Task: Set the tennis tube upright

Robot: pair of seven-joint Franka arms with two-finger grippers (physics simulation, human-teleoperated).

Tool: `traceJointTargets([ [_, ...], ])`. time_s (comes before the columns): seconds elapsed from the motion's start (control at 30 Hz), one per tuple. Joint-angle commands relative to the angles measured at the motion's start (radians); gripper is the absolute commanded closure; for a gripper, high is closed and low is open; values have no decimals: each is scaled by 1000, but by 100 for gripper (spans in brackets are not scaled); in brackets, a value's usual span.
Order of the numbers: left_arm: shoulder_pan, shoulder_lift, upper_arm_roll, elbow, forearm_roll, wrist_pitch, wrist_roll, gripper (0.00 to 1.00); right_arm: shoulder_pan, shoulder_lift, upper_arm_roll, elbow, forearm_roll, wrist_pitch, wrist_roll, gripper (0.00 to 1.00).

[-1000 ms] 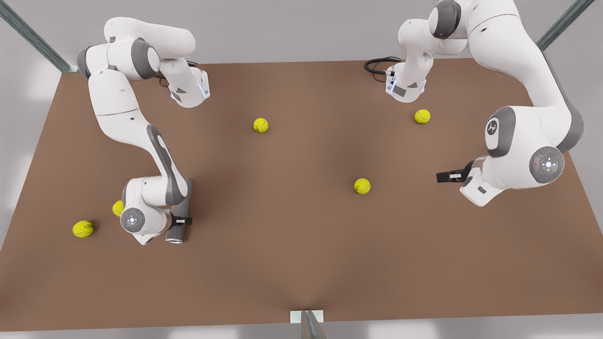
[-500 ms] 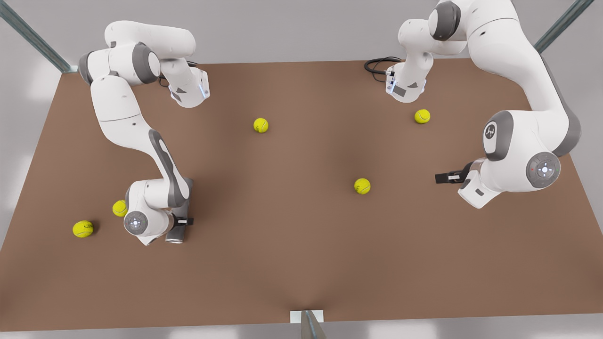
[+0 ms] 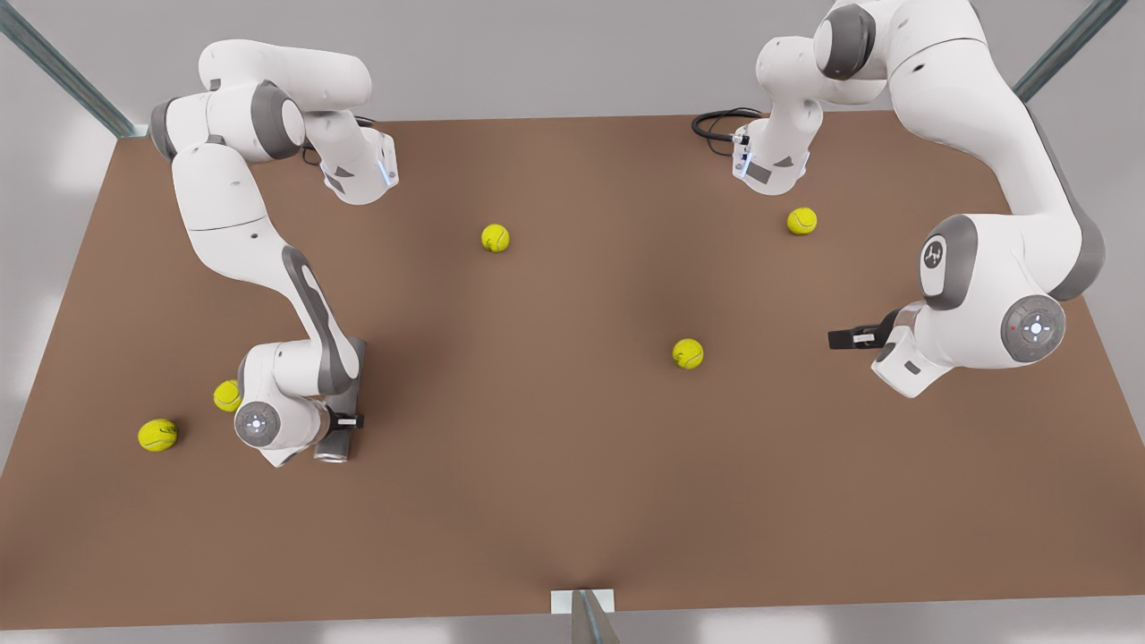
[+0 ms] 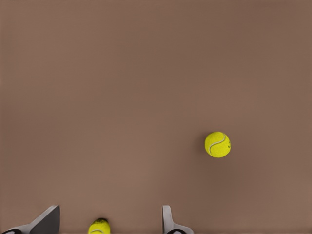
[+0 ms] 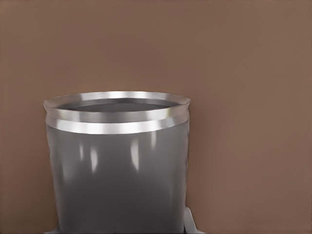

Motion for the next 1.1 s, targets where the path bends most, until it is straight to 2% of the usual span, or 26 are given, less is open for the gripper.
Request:
traceJointTargets([
  [0.0, 0, 0, 0, 0, 0, 0, 0, 0, 0, 0, 0, 0, -2, -1, 1, 30],
  [0.4, 0, 6, 0, 0, 0, 0, 0, 0, 15, -12, 3, 23, -1, -17, 1, 30],
  [0.43, 0, 6, 0, 0, 0, 0, 0, 0, 11, -15, 26, 37, -1, -19, 0, 30],
  [0.57, 0, 6, -1, 0, 0, 0, 0, 0, 15, -44, 28, 92, -2, -19, -117, 30],
  [0.73, 0, 8, -3, 0, 0, 2, 0, 0, 72, -44, 41, 140, -55, -16, -217, 30],
  [1.07, 0, 15, -5, 0, 0, 2, 0, 0, 299, -38, 43, 218, -105, -2, -376, 31],
])
